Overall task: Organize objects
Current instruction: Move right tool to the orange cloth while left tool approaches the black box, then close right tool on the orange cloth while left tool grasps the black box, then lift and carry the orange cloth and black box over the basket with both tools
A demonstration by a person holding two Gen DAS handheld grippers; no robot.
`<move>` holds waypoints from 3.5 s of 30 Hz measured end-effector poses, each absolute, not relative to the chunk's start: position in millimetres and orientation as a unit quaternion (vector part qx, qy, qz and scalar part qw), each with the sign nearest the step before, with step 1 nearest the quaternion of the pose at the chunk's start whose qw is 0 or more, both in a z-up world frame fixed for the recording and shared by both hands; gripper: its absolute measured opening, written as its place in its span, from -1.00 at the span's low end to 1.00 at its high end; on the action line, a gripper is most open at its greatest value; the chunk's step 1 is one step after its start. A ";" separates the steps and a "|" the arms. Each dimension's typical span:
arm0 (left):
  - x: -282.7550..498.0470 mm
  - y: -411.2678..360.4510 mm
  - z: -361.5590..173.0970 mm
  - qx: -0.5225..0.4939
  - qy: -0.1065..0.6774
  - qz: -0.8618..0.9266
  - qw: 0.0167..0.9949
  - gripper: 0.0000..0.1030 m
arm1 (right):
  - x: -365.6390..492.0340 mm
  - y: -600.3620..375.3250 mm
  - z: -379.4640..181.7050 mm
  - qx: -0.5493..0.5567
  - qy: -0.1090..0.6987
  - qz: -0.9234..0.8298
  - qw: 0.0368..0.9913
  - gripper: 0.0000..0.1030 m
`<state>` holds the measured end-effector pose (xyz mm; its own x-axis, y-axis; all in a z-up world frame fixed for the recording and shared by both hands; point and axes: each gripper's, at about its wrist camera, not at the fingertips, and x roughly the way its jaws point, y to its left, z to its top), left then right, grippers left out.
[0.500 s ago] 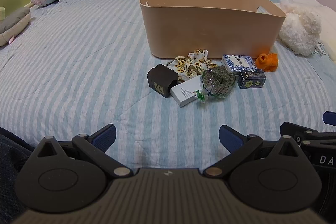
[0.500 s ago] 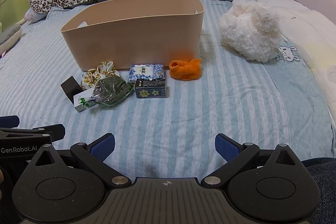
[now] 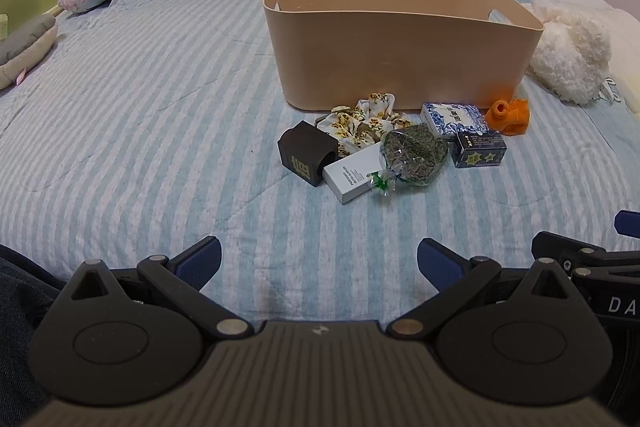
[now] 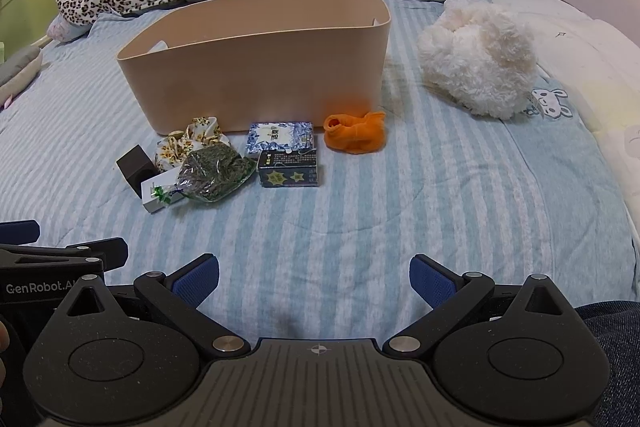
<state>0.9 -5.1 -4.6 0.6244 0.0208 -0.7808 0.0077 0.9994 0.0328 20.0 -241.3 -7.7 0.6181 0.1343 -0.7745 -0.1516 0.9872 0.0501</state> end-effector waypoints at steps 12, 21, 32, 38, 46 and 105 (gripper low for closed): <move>4.4 0.9 1.8 0.012 0.428 0.009 0.904 1.00 | 21.3 -243.2 -5.7 -0.006 0.427 0.074 0.901 1.00; 10.5 10.6 5.1 0.013 0.421 0.021 0.907 1.00 | 24.2 -244.6 -2.3 0.000 0.422 0.072 0.904 1.00; 38.7 22.1 5.1 0.007 0.420 0.017 0.907 1.00 | 52.0 -251.9 11.9 0.040 0.430 0.083 0.898 1.00; 63.2 39.5 -0.1 -0.003 0.435 0.026 0.900 1.00 | 81.7 -249.9 21.2 0.024 0.436 0.090 0.895 0.99; 100.1 49.8 -11.6 0.025 0.451 0.027 0.892 1.00 | 131.6 -242.4 28.2 -0.074 0.427 0.074 0.898 0.95; 101.0 53.2 26.5 0.006 0.372 -0.055 0.927 -0.10 | 144.2 -259.9 45.4 0.041 0.405 0.089 0.909 -0.85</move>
